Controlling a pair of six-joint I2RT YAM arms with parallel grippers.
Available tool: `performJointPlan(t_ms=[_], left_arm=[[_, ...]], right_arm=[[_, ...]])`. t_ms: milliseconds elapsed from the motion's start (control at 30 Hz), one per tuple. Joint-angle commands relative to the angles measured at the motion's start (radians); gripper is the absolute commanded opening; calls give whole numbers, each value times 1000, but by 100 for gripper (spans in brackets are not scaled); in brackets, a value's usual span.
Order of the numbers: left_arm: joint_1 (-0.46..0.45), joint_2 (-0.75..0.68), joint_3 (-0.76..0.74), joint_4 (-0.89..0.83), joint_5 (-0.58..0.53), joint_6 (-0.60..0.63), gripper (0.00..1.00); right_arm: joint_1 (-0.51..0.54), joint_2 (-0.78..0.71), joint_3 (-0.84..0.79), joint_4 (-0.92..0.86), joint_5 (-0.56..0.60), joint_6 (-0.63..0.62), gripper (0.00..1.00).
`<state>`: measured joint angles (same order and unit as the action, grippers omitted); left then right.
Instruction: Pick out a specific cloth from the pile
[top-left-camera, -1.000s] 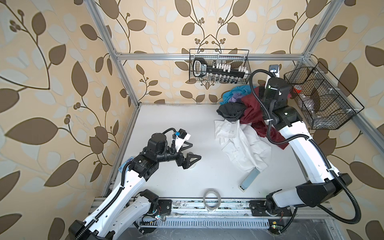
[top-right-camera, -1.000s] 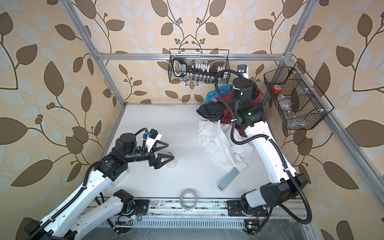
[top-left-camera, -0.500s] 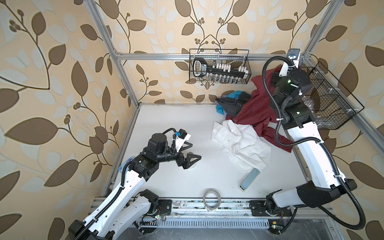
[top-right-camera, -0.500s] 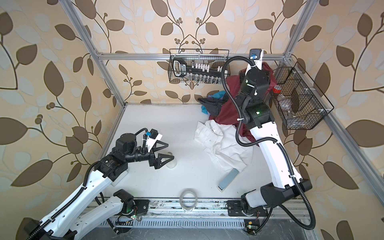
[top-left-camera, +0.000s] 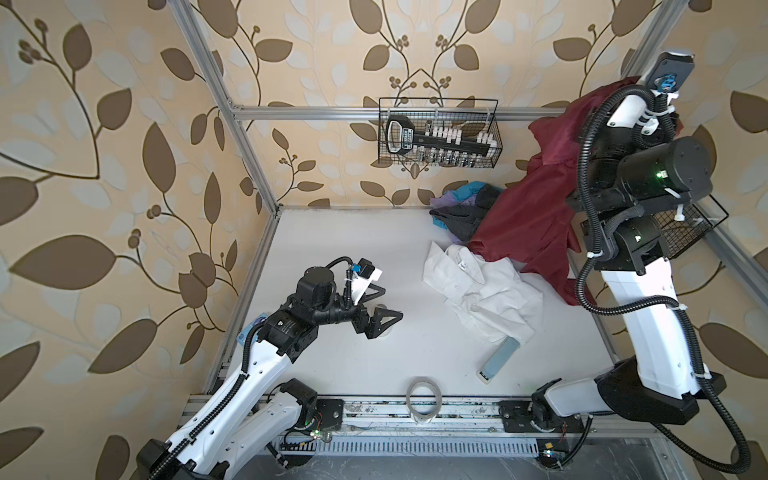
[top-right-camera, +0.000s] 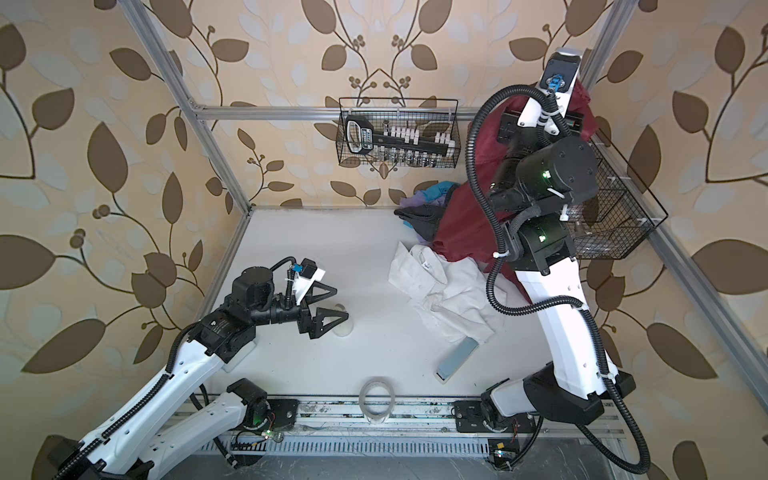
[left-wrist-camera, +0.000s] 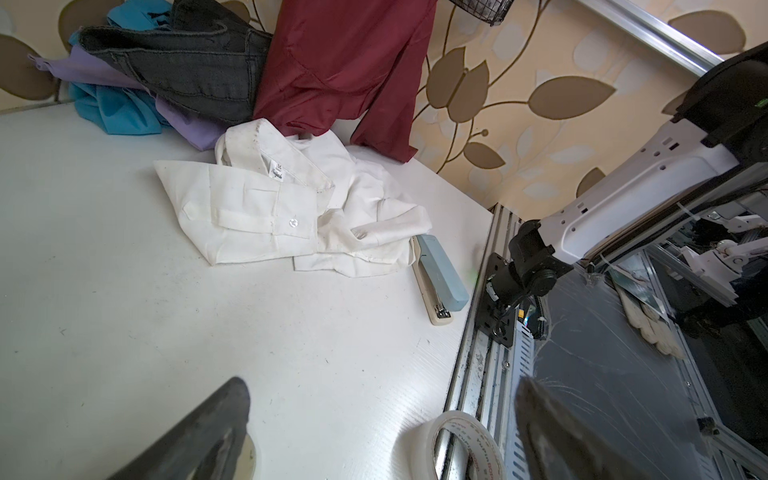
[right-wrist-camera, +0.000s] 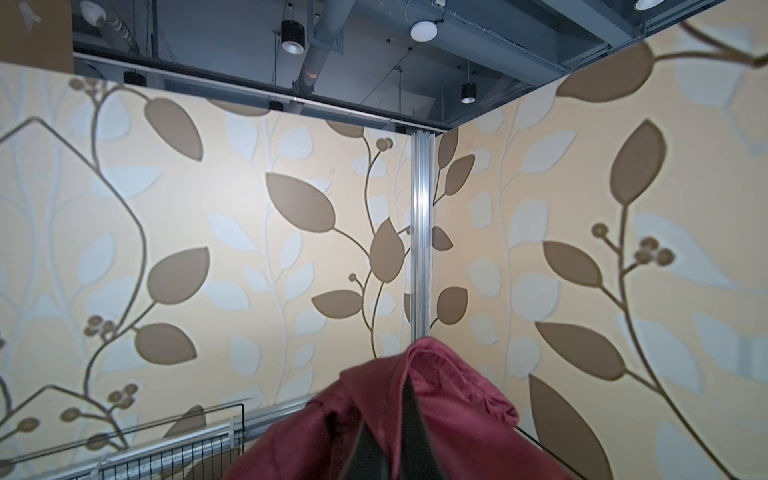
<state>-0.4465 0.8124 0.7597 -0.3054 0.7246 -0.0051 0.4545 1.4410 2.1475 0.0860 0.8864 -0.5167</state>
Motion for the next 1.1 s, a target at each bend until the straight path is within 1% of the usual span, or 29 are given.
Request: performJointPlan(t_ms=[0,100,200,300,367,500,700,800,900,967,1000,1067], left_arm=[[-8,-6,49,2,4,22,99],[-8,-4,50,2,4,22,99],[-9,-4,50,1,2,23,99],[-9,-5,49,1,2,24,99],[-9,-5,49,1,1,22,99],[-12,-5,47,2,0,24,99],[-14,5,43,3,-13,30,99],[-14,10,47,-3,-21,34,99],[-15,14,47,-5,-25,34,99],[-15,12,47,-5,-27,34,99],[-15,11,47,-5,-27,35,99],[-18,10,46,-1,-24,35,99]], right_arm=[[13,-10,71,73,-87,26,0],[20,1,109,37,-136,79,0],[24,3,105,-16,-191,143,0],[25,-5,43,-52,-257,207,0],[24,-4,-9,-45,-275,226,0],[25,44,-50,-49,-308,260,0],[24,157,-31,-87,-357,300,0],[25,197,-47,-112,-353,295,0],[25,212,-106,-149,-327,240,0],[25,207,-155,-190,-277,194,0],[23,196,-196,-202,-241,178,0],[12,152,-303,-209,-204,169,0]])
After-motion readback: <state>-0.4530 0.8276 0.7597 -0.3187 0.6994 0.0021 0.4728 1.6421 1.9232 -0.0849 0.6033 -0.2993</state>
